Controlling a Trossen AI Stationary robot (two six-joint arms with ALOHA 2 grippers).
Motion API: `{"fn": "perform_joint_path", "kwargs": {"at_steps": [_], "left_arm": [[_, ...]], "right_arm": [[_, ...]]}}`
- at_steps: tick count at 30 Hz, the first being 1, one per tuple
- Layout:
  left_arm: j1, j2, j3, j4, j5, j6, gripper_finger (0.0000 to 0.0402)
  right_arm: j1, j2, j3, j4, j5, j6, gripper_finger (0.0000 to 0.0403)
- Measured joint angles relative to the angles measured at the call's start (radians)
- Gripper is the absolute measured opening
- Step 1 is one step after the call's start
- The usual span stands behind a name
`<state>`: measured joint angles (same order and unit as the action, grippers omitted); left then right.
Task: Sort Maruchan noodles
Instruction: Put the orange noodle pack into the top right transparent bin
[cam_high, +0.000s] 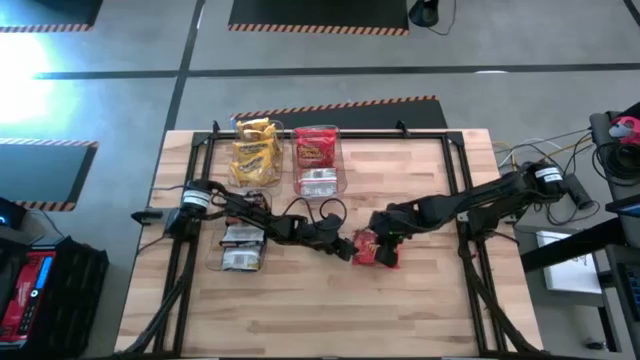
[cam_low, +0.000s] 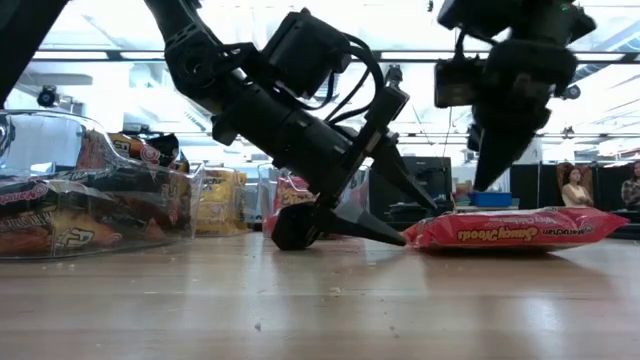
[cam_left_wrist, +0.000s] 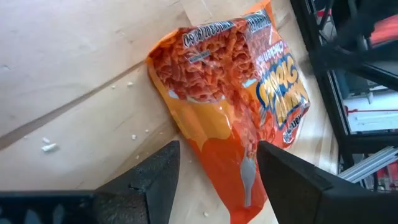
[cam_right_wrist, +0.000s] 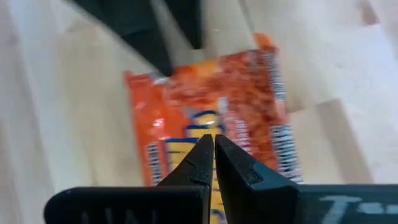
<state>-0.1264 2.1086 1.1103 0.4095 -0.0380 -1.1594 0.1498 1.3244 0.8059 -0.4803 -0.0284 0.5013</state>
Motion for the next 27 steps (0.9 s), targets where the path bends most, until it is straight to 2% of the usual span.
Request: {"fn": "perform_joint_path", "kwargs": {"at_steps": [11, 27], "left_arm": [[0.008, 0.000, -0.001, -0.001, 0.004, 0.019, 0.0197], [0.010, 0.000, 0.000, -0.002, 0.008, 0.041, 0.0197]], "right_arm": [[0.180, -0.002, -0.007, -0.001, 0.082, 0.185, 0.0009], [0.246, 0.036, -0.011, -0.133, 0.084, 0.364, 0.0009]]}}
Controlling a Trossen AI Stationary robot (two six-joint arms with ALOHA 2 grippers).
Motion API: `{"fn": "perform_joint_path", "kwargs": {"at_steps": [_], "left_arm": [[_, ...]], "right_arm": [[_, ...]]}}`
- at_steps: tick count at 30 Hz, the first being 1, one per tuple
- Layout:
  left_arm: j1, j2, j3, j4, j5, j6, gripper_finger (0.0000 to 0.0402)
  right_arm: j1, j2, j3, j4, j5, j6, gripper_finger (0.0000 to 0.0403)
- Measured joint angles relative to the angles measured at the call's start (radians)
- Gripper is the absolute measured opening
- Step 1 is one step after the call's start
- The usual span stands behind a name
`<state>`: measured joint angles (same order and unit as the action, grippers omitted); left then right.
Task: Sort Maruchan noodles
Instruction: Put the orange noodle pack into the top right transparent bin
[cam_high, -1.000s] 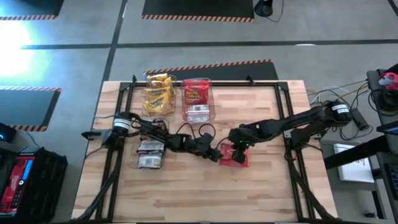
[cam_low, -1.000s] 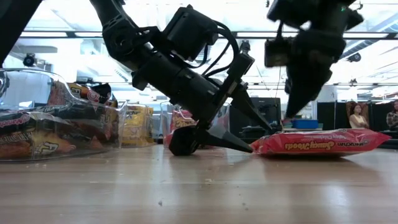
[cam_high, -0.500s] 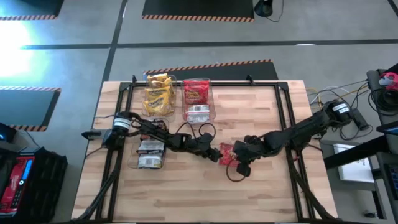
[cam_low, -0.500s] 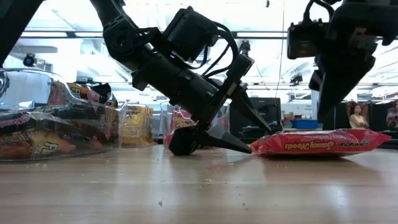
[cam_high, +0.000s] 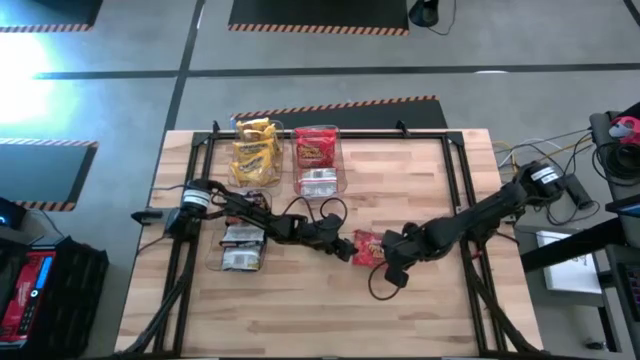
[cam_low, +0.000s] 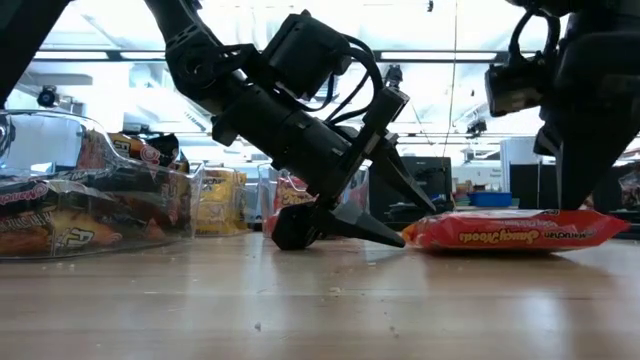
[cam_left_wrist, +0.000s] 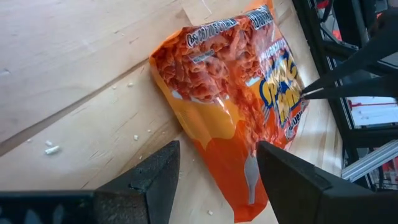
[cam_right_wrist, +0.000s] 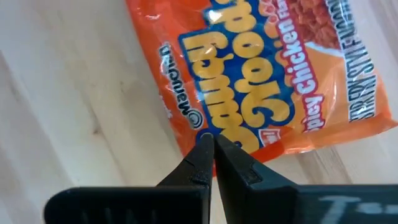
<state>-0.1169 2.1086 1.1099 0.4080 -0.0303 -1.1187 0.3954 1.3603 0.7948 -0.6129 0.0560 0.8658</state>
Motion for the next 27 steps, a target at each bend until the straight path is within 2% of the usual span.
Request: {"fn": "perform_joint_path", "kwargs": {"at_steps": [14, 21, 27], "left_arm": [[0.002, 0.000, 0.000, 0.014, 0.005, -0.008, 0.0197], [0.003, 0.002, 0.007, 0.089, -0.003, 0.134, 0.0197], [0.005, 0.020, 0.029, 0.087, -0.034, 0.185, 0.0197]], "right_arm": [[0.000, 0.144, -0.011, 0.001, 0.008, -0.016, 0.0009], [0.000, 0.166, -0.012, 0.006, 0.028, -0.032, 0.0009], [0.000, 0.166, -0.013, 0.025, 0.030, -0.040, 0.0009]]}}
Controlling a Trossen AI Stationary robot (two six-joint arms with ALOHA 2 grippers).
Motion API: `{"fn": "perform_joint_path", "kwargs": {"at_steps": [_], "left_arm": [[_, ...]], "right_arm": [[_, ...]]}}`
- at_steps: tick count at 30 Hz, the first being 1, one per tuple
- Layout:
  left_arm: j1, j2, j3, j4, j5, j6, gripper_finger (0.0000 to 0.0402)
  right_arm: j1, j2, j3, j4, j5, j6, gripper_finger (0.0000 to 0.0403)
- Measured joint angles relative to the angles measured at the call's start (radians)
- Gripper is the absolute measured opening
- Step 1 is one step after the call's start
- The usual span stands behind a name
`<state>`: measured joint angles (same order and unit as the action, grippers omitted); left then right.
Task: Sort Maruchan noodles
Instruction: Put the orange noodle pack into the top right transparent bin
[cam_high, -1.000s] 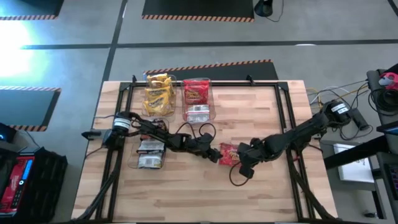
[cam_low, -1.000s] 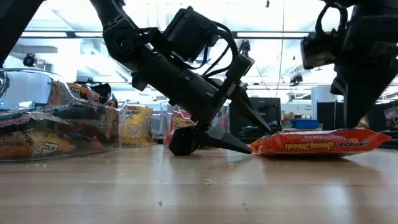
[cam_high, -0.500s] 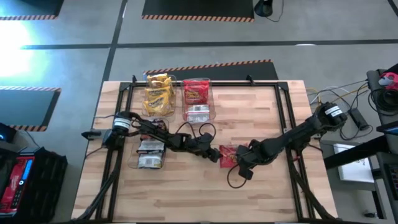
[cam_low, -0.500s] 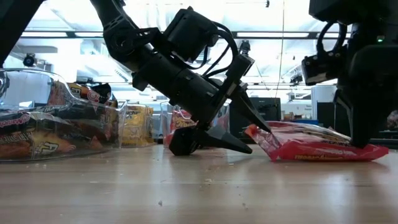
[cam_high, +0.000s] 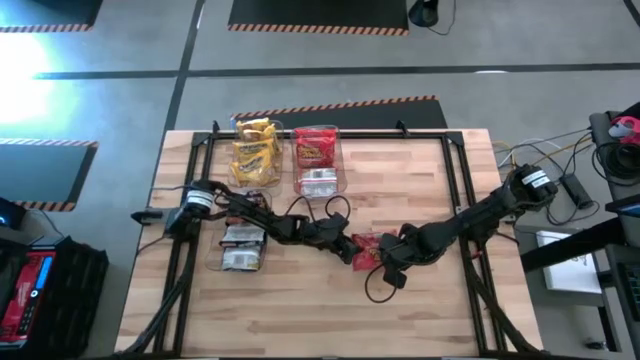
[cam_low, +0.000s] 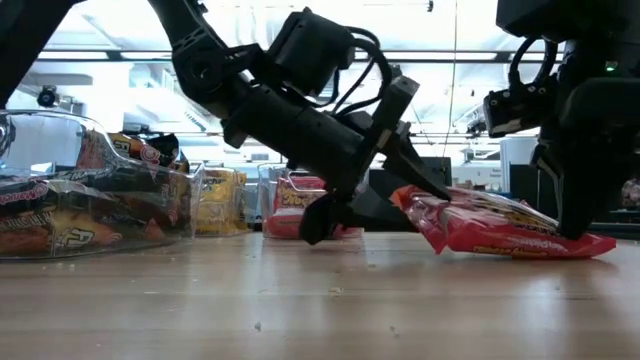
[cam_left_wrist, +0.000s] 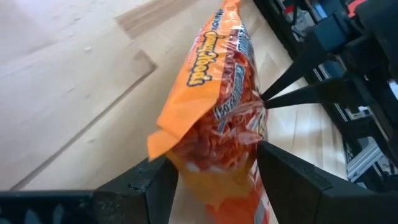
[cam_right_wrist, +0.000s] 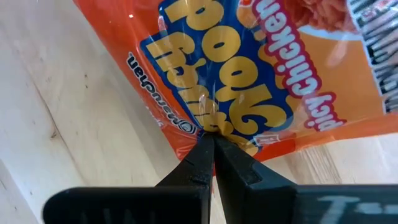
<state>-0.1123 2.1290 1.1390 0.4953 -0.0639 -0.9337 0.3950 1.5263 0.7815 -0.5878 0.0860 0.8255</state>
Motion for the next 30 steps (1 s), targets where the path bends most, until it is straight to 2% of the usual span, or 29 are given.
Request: {"fn": "perform_joint_path", "kwargs": {"at_steps": [14, 24, 30], "left_arm": [[0.002, 0.057, 0.092, -0.002, 0.053, 0.081, 0.0194], [0.003, 0.056, 0.081, 0.005, 0.068, 0.095, 0.0118], [0.010, 0.045, 0.081, -0.031, 0.085, 0.166, 0.0121]], "right_arm": [[0.000, 0.004, -0.001, 0.026, 0.001, -0.015, 0.0009], [-0.001, -0.095, -0.004, 0.026, 0.000, -0.027, 0.0009], [-0.002, -0.165, -0.004, 0.035, -0.026, -0.026, 0.0013]]}}
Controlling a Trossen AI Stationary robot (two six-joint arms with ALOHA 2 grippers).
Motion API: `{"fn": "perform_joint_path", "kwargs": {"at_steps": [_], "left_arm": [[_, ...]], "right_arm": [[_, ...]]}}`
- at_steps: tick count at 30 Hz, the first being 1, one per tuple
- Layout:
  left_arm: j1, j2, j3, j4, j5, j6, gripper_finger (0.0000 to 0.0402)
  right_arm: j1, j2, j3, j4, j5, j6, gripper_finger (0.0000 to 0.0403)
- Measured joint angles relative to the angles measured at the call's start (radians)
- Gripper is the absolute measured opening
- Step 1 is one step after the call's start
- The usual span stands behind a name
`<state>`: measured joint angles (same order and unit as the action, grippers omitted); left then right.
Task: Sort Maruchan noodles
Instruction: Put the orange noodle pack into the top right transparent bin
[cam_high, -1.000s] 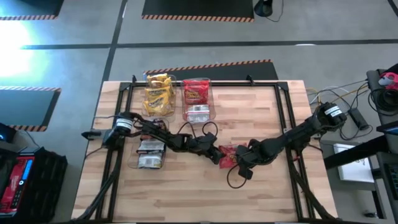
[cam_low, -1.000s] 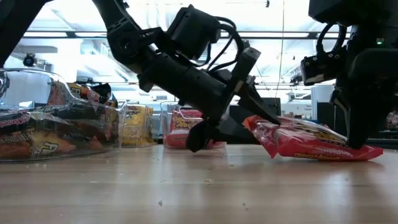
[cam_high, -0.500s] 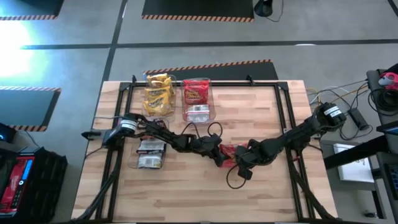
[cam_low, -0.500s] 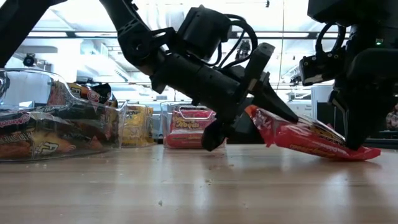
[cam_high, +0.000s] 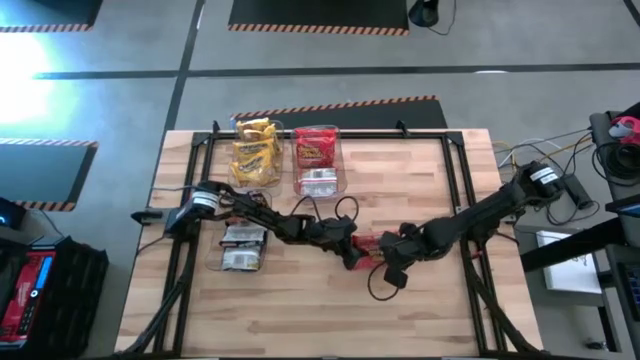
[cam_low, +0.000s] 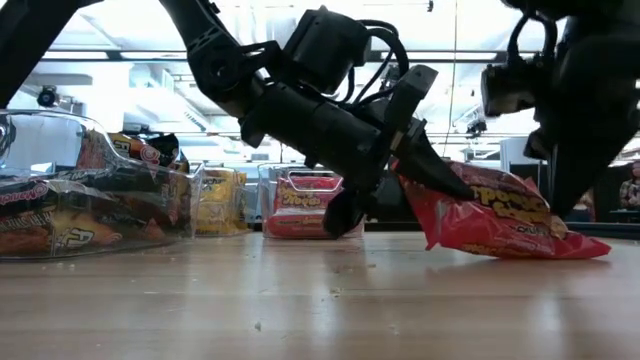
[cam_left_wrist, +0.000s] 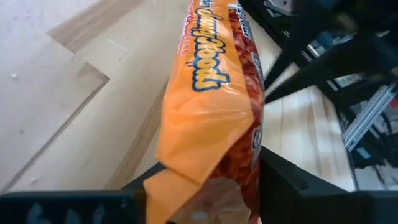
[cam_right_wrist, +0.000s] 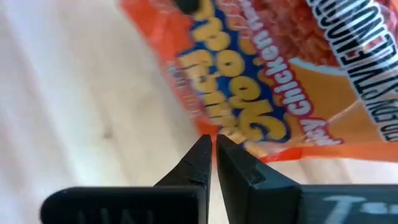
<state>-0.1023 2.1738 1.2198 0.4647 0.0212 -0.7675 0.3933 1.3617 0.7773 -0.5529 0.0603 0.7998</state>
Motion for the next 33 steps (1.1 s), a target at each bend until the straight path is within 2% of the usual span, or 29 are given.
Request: {"fn": "perform_joint_path", "kwargs": {"at_steps": [4, 11, 16, 20, 22, 27, 33], "left_arm": [[0.009, -0.011, -0.001, -0.016, 0.000, 0.054, 0.0125], [0.013, -0.064, -0.002, -0.146, -0.003, 0.209, 0.0120], [0.013, -0.126, -0.004, -0.260, -0.003, 0.349, 0.0116], [0.013, -0.171, -0.005, -0.316, -0.013, 0.403, 0.0116], [0.012, -0.193, -0.005, -0.355, -0.062, 0.410, 0.0116], [0.013, -0.248, -0.005, -0.439, -0.291, 0.417, 0.0116], [0.011, -0.324, -0.005, -0.397, -0.349, 0.478, 0.0116]], "right_arm": [[0.000, -0.077, 0.003, 0.010, -0.045, 0.005, 0.0036], [-0.008, -0.208, 0.050, 0.011, -0.034, -0.020, 0.0103], [-0.051, -0.226, 0.084, 0.008, -0.024, -0.094, 0.0145], [-0.082, -0.219, 0.123, -0.021, -0.028, -0.131, 0.0167], [-0.085, -0.218, 0.147, -0.044, -0.032, -0.131, 0.0175], [-0.081, -0.231, 0.189, -0.099, -0.021, -0.135, 0.0188], [-0.082, -0.237, 0.186, -0.105, 0.055, -0.170, 0.0187]]}}
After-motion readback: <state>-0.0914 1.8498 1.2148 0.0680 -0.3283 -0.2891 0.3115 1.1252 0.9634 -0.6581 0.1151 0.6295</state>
